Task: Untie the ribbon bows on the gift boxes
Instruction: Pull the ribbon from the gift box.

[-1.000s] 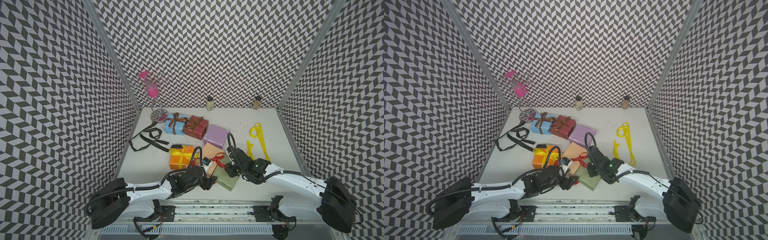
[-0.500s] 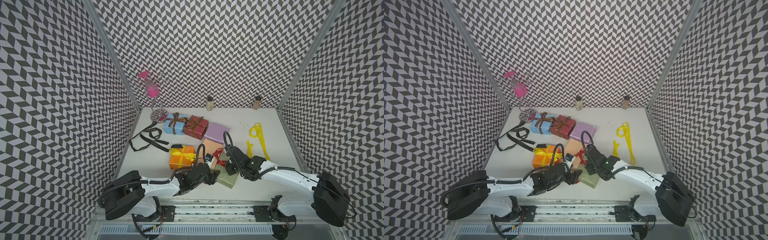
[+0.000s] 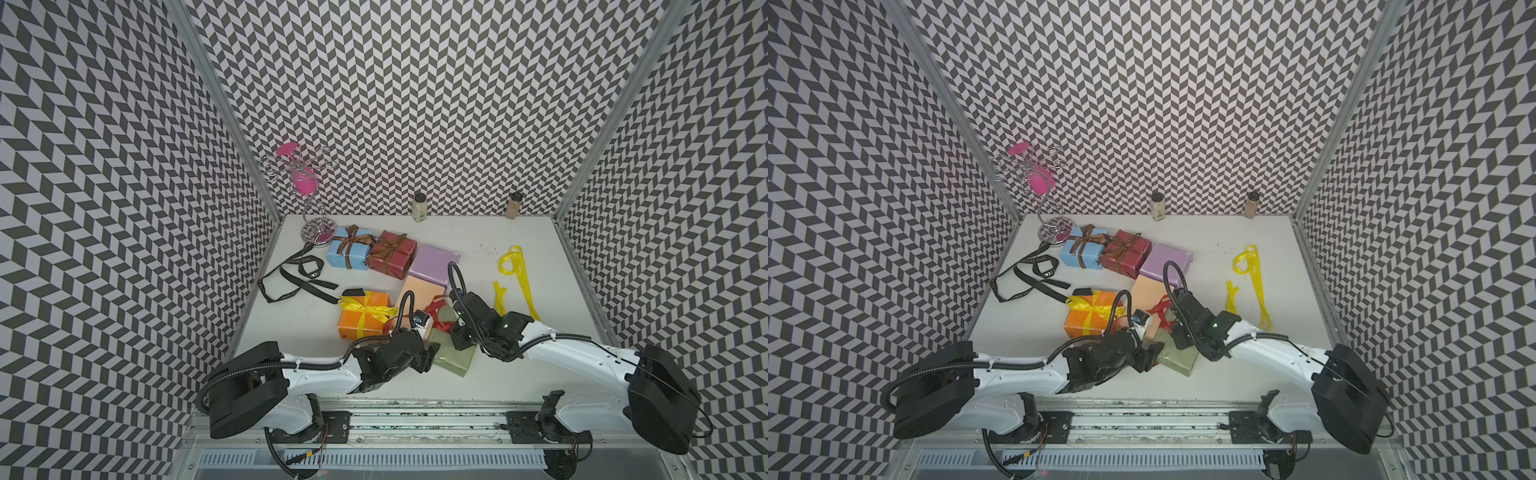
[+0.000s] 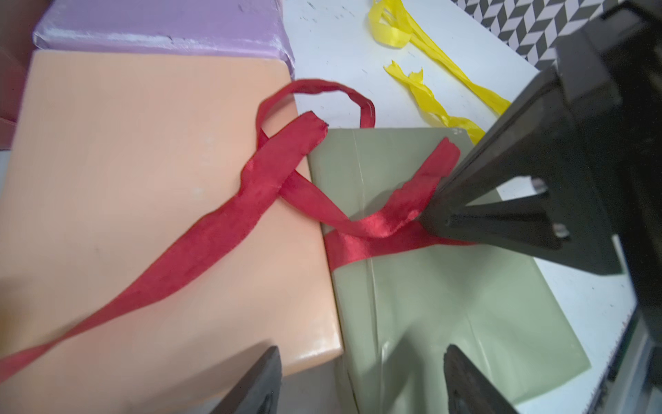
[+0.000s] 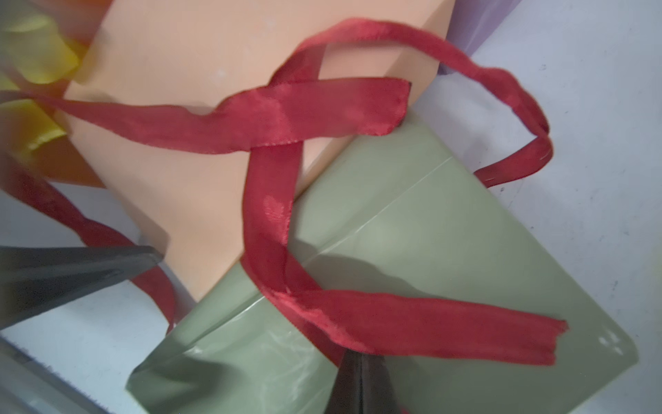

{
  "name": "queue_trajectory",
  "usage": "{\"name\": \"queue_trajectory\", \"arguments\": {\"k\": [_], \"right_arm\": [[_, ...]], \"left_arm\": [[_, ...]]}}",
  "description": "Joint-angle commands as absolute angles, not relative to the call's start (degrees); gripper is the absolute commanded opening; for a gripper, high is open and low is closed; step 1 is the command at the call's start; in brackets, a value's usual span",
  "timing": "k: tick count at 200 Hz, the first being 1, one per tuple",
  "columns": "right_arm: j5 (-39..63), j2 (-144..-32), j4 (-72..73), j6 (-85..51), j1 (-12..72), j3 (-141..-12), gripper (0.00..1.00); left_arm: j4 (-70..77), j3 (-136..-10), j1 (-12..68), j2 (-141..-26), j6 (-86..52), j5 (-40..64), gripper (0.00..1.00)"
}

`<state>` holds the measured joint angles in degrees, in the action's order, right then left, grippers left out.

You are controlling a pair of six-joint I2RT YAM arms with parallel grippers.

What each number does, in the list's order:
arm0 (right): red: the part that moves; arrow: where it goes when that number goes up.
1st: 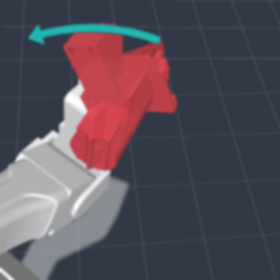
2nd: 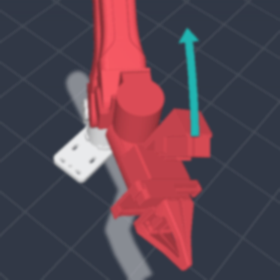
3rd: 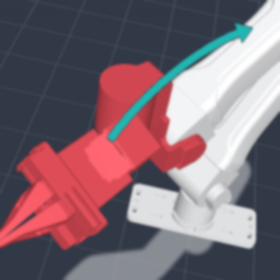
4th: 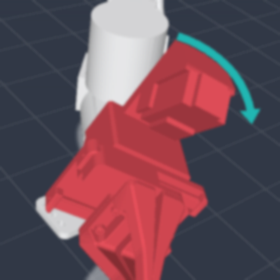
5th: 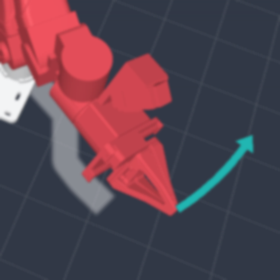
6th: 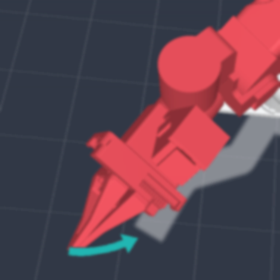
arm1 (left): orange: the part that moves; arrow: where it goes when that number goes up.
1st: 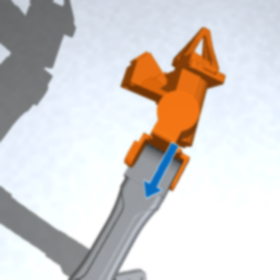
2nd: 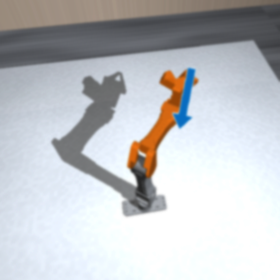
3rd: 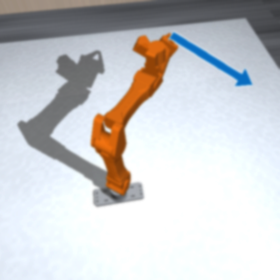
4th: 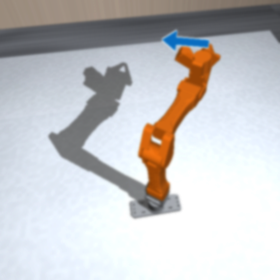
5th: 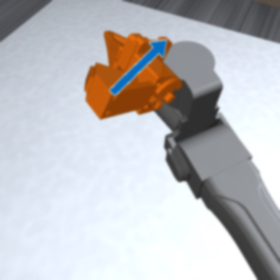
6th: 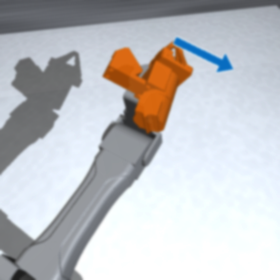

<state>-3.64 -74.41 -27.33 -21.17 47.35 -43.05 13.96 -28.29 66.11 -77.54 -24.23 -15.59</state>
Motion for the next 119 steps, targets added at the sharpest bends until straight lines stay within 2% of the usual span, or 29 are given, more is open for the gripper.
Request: {"name": "queue_trajectory", "arguments": {"k": [1,43,49,61,73,93,119], "right_arm": [[2.3,-72.3,-25.8,-21.5,47.0,-42.2,0.00],[4.4,-71.2,-26.0,-21.2,46.7,-42.7,0.00],[3.8,-71.6,-26.4,-20.9,46.7,-42.9,0.07],[2.2,-72.4,-27.3,-20.3,46.6,-43.3,0.29],[1.0,-73.7,-28.1,-19.1,46.8,-43.7,0.39],[-0.6,-75.5,-28.4,-17.6,46.7,-43.9,0.44],[-2.4,-76.9,-28.5,-17.1,46.8,-44.5,0.42]], "left_arm": [[8.4,-28.1,67.3,-75.8,-26.5,-16.9,0.72],[9.8,-25.6,67.5,-75.4,-28.5,-19.0,0.73],[9.8,-25.6,67.6,-75.7,-28.6,-19.5,0.73],[10.0,-25.5,67.6,-76.4,-29.1,-20.6,0.73],[10.3,-25.4,67.5,-77.0,-29.4,-21.5,0.73],[10.5,-25.4,67.0,-78.0,-29.7,-22.5,0.74],[11.1,-25.5,65.9,-78.7,-29.5,-22.7,0.75]]}}
